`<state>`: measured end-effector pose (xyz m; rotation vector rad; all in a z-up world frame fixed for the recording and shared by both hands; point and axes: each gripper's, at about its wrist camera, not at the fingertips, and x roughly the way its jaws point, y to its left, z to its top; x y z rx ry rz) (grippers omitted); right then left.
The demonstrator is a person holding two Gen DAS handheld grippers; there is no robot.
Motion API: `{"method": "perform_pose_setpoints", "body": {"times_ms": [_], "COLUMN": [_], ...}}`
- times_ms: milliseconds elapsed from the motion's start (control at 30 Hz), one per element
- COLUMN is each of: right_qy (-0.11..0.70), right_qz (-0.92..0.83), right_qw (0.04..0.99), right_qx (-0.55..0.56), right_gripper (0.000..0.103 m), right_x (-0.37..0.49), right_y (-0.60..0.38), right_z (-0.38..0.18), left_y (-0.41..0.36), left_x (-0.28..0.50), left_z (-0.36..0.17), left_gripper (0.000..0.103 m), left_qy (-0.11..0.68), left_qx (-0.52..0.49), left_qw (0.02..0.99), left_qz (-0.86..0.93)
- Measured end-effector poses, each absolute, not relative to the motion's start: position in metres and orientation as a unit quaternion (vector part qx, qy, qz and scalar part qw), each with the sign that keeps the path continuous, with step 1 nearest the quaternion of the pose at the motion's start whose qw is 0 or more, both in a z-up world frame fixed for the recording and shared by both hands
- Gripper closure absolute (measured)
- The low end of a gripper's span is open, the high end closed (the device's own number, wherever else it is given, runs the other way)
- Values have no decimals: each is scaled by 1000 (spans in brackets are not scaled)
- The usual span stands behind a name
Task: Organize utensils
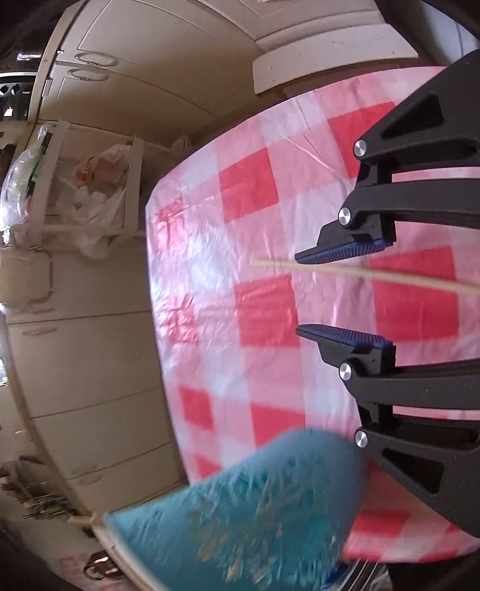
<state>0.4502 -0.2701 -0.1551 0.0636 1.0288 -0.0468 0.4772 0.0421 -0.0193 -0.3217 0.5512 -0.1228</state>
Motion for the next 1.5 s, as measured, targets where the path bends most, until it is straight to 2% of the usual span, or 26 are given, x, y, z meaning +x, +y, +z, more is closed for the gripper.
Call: {"method": "perform_pose_setpoints", "body": {"times_ms": [133,233,333,533,667,767,867,1033,1100,1167,1233,1500], "right_qy": [499,477,419,231,143,143,183,209,217,224,234,316], "right_qz": [-20,-17,8,92,115,107,98,105,110,113,117,109], "right_qw": [866,877,902,953,971,974,970,964,962,960,958,937], "right_qx": [21,44,103,173,155,141,129,127,122,120,115,102], "right_gripper": [96,97,97,97,97,97,97,96,94,85,81,79], "right_x": [447,431,413,398,418,439,448,424,410,396,380,337], "right_y": [-275,-278,-280,-248,-197,-174,-161,-166,-169,-169,-169,-173], "right_z": [-165,-148,-101,27,66,56,34,11,3,-1,-7,-55], "left_y": [39,38,40,44,46,49,51,47,44,42,41,42], "left_x": [479,478,479,480,479,479,478,472,469,467,466,465], "left_z": [-22,-22,-22,-24,-25,-24,-23,-16,-14,-12,-11,-8], "left_gripper": [53,52,52,51,51,50,49,48,47,47,46,45], "left_qy": [278,278,279,280,281,278,276,261,257,253,251,250], "left_qx": [-159,-158,-162,-168,-172,-173,-171,-154,-147,-141,-135,-132], "left_qw": [945,945,945,943,943,943,945,952,954,956,958,959], "left_qz": [-65,-65,-62,-55,-53,-49,-43,-37,-36,-35,-33,-32]}}
